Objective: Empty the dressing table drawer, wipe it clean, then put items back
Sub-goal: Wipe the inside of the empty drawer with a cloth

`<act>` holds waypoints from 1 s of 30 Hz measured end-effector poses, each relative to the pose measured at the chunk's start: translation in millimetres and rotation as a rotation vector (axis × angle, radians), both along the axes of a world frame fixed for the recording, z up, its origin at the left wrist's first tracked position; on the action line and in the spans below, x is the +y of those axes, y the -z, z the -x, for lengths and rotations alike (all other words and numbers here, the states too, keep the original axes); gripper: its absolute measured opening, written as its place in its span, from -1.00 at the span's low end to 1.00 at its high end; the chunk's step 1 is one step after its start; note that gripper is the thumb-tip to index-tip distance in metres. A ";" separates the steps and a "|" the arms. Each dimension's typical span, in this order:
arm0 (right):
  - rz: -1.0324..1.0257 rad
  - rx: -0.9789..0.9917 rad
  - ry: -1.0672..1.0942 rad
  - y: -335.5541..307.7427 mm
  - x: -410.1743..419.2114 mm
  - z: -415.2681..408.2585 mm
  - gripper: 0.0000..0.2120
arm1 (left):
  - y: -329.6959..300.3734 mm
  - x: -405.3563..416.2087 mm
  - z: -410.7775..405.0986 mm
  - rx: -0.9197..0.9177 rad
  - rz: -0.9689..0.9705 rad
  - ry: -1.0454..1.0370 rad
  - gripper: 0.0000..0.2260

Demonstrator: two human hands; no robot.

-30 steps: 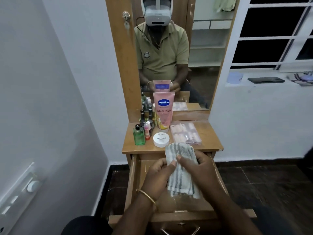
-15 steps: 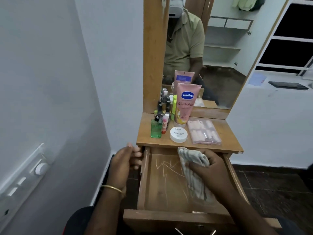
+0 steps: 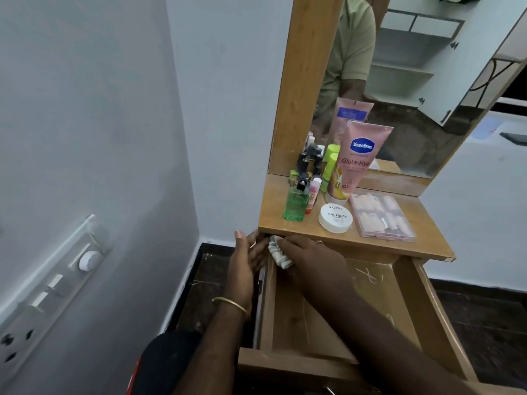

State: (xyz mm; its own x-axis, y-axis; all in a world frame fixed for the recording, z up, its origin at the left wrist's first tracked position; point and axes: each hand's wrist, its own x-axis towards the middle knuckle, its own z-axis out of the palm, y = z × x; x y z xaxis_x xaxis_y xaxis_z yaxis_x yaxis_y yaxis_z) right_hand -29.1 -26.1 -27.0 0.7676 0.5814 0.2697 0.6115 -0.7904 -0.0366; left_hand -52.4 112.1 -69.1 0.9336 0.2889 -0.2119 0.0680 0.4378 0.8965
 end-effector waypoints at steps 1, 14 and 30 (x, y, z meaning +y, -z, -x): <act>0.025 0.004 -0.003 0.9 4.5 -2.2 -0.53 | 0.5 -2.3 -1.4 -0.019 0.019 0.008 -0.44; 0.158 0.140 -0.034 -0.7 20.1 9.0 -0.49 | 4.2 -12.5 -2.4 -0.023 -0.008 -0.059 -0.38; 0.107 0.304 0.016 -2.5 20.9 -8.0 -0.47 | 13.1 -14.6 4.7 -0.076 -0.092 0.017 -0.34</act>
State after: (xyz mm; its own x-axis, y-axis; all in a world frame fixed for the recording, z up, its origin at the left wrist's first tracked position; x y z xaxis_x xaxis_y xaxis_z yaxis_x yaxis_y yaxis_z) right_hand -21.1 -5.2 -24.5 0.8131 0.5810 -0.0351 0.5725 -0.8092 -0.1321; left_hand -57.1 97.5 -82.2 0.9509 0.2876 -0.1141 0.0055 0.3529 0.9357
